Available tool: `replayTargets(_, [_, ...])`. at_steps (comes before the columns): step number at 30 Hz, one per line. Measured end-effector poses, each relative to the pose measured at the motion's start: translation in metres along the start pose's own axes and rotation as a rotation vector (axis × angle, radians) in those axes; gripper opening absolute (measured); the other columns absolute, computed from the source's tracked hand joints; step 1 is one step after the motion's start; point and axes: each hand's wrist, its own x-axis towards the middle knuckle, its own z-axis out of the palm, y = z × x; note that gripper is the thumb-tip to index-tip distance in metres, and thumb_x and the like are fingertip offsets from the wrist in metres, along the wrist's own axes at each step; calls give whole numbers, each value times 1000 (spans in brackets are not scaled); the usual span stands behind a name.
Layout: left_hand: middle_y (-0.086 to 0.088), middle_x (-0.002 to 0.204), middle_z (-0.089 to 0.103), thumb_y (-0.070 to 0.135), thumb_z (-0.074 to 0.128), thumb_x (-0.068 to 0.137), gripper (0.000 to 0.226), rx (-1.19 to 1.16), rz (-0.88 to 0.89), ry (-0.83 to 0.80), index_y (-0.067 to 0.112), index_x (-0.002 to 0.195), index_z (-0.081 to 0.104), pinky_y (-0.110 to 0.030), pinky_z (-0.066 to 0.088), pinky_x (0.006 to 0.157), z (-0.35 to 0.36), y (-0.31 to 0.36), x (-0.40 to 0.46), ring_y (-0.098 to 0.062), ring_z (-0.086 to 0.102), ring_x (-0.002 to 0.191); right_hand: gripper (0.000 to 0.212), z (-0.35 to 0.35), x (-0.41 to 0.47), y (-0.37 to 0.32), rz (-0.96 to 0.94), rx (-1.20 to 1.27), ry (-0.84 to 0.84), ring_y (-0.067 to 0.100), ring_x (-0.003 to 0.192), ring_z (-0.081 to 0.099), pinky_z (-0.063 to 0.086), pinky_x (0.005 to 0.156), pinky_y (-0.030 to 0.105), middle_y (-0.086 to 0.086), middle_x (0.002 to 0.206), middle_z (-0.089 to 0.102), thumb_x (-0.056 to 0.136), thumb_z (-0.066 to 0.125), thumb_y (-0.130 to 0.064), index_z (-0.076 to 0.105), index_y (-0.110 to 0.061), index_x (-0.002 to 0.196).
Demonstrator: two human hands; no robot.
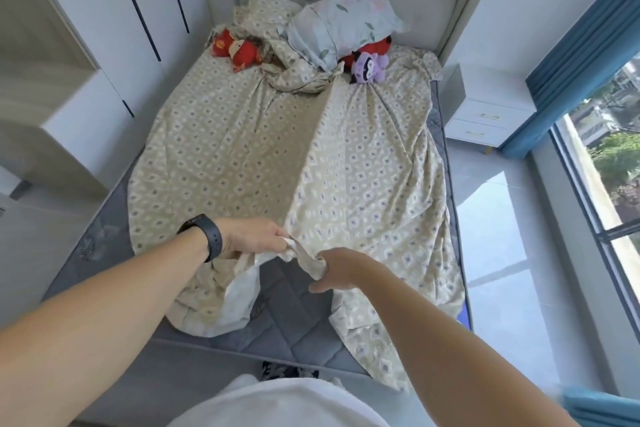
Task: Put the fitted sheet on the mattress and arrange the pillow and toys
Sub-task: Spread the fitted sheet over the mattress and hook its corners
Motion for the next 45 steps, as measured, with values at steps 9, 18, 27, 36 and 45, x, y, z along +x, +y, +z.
replayTargets(9, [3, 75, 55, 10, 60, 85, 10, 89, -14, 141, 17, 92, 58, -22, 32, 50, 28, -18, -23, -15, 46, 64, 19, -2, 9, -52, -259, 164, 168, 23, 75, 57, 45, 65, 34, 4, 85, 59, 96, 40, -16, 59, -11, 96])
replayTargets(18, [-4, 96, 64, 10, 48, 99, 27, 2, -163, 606, 23, 86, 68, -28, 43, 68, 6, -123, -22, -19, 58, 83, 24, -18, 16, -71, -63, 38, -88, 16, 65, 50, 40, 61, 27, 0, 75, 54, 91, 46, -25, 54, -8, 76])
replayTargets(27, [-4, 98, 73, 29, 56, 102, 8, -429, 227, 567, 24, 103, 63, -22, 50, 70, -75, -127, -59, -6, 66, 80, 43, -50, 88, -225, -46, -127, 274, 29, 114, 57, 49, 94, 45, 6, 113, 60, 96, 47, -46, 58, -16, 125])
replayTargets(36, [-1, 85, 64, 38, 52, 103, 24, 24, 62, 304, 19, 95, 65, -24, 42, 63, -109, -201, -84, -20, 60, 79, 33, -55, 102, -268, -31, 501, 613, 20, 60, 50, 36, 57, 31, 0, 63, 53, 97, 41, -27, 51, -17, 68])
replayTargets(45, [-3, 73, 59, 41, 51, 102, 29, -68, 392, 437, 18, 91, 66, -34, 41, 65, -108, -148, -83, -11, 51, 68, 42, -50, 74, -223, 222, -112, 543, 26, 119, 44, 29, 100, 46, -6, 124, 51, 87, 48, -52, 54, -35, 126])
